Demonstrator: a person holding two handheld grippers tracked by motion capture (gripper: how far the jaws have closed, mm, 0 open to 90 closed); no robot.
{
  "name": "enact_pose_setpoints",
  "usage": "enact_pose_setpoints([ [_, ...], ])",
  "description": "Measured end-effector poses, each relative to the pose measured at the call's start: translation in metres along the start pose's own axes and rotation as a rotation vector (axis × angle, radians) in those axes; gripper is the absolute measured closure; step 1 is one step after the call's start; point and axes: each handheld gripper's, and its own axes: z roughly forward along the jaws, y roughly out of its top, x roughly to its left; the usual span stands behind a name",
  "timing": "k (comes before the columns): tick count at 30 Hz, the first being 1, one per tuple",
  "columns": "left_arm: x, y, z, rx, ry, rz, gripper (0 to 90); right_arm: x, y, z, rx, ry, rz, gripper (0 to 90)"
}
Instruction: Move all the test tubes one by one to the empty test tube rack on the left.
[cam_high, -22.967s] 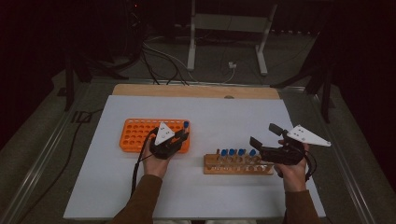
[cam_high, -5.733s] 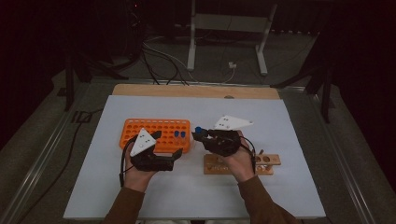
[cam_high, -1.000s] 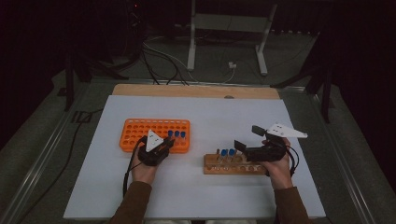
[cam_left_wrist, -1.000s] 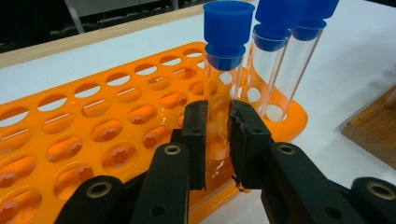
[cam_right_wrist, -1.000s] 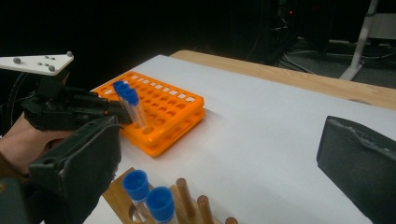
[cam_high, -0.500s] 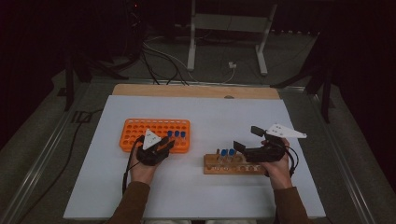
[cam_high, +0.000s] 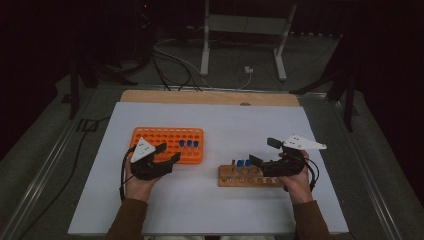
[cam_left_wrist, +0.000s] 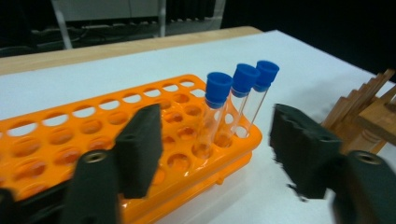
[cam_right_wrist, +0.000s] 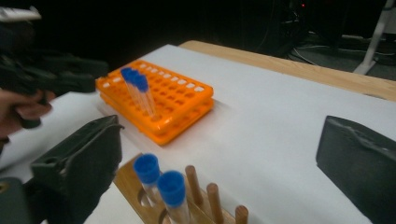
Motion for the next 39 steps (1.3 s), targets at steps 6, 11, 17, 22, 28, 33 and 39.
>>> enact_pose_setpoints([
  [6,0.001,0.0,-0.015,-0.003,0.031,-0.004,9.2,0.001,-0.003,-0.001,0.024,0.021,-0.02,6.8],
  [11,0.001,0.0,-0.024,-0.013,0.048,0.001,0.6,0.002,-0.008,0.0,0.039,0.024,-0.026,13.4],
  [17,0.004,0.001,-0.034,-0.036,0.071,-0.001,0.6,0.003,-0.011,0.0,0.061,0.034,-0.043,19.1],
  [22,0.006,0.0,-0.036,-0.039,0.083,-0.012,0.6,0.006,-0.015,0.005,0.121,0.063,-0.077,33.9],
  [28,0.006,-0.001,-0.035,-0.035,0.09,-0.01,0.6,0.009,-0.022,0.013,0.186,0.078,-0.118,48.1],
  [33,0.006,-0.001,-0.034,-0.03,0.092,-0.012,0.6,0.009,-0.027,0.019,0.22,0.086,-0.121,56.6],
  [39,0.008,-0.001,-0.034,-0.03,0.103,-0.022,0.6,0.01,-0.03,0.021,0.232,0.08,-0.152,65.3],
])
